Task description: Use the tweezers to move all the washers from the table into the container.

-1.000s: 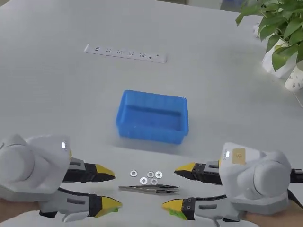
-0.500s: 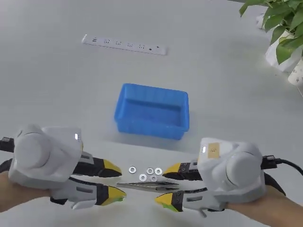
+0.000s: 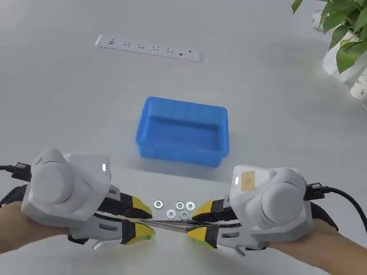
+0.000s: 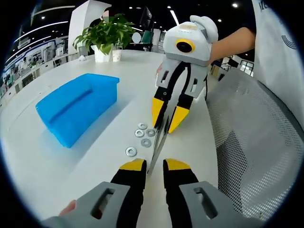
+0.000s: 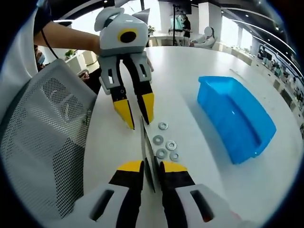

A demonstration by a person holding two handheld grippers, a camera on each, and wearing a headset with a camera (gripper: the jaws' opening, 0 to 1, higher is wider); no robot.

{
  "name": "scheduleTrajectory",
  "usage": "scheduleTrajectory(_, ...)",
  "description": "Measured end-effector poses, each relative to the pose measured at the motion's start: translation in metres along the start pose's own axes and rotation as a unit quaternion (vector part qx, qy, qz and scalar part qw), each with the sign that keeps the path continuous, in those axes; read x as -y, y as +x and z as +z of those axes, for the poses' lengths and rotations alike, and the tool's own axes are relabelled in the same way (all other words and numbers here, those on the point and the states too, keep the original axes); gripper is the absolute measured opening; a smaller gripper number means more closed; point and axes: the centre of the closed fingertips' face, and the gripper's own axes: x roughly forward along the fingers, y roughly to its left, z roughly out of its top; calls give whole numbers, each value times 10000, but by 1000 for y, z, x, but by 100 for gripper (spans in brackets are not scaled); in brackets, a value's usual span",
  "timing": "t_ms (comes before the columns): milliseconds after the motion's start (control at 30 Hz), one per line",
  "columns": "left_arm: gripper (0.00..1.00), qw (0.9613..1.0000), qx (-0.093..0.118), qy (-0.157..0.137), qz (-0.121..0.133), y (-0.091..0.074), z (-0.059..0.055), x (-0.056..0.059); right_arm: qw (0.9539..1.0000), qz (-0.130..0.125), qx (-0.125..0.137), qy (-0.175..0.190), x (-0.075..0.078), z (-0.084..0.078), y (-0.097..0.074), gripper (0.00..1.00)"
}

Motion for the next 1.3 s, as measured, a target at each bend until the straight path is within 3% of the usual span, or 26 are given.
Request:
scheduleTrajectory(67, 18, 9999, -43, 113, -36, 1, 0, 0, 9999, 10, -42, -119, -1, 0, 1, 13)
scheduleTrajectory(133, 17, 9988, -168, 455, -59, 1, -1, 0, 9997, 22, -95, -235, -1, 0, 1, 12)
scheduleTrajectory(333, 13, 9973, -384, 626, -53, 3, -1, -2, 9990, 43, -205, -405, -1, -1, 1, 11)
scheduleTrajectory(367, 11, 9958, -469, 784, 9, 3, -2, -5, 9990, 74, -214, -395, -3, -1, 2, 10)
scheduleTrajectory(400, 8, 9955, -498, 805, 71, 4, -2, -8, 9989, 80, -218, -414, -3, -1, 2, 10)
scheduleTrajectory(467, 8, 9968, -579, 546, -6, 5, -2, -7, 9986, 62, -234, -461, -4, 0, 2, 9)
scheduleTrajectory(700, 7, 9930, -962, 684, -74, 4, -4, 2, 9980, -118, -249, -567, -5, -2, 1, 8)
scheduleTrajectory(933, 7, 9945, -862, 593, -100, -6, 4, 13, 9971, -113, -184, -734, -16, -3, 0, 8)
scheduleTrajectory(1100, 6, 9940, -862, 651, -161, -15, 9, 21, 9957, -66, 43, -921, -26, 1, -1, 7)
scheduleTrajectory(1300, 6, 9936, -854, 738, -103, -25, 19, 26, 9938, -166, 319, -1048, -28, 9, -1, 7)
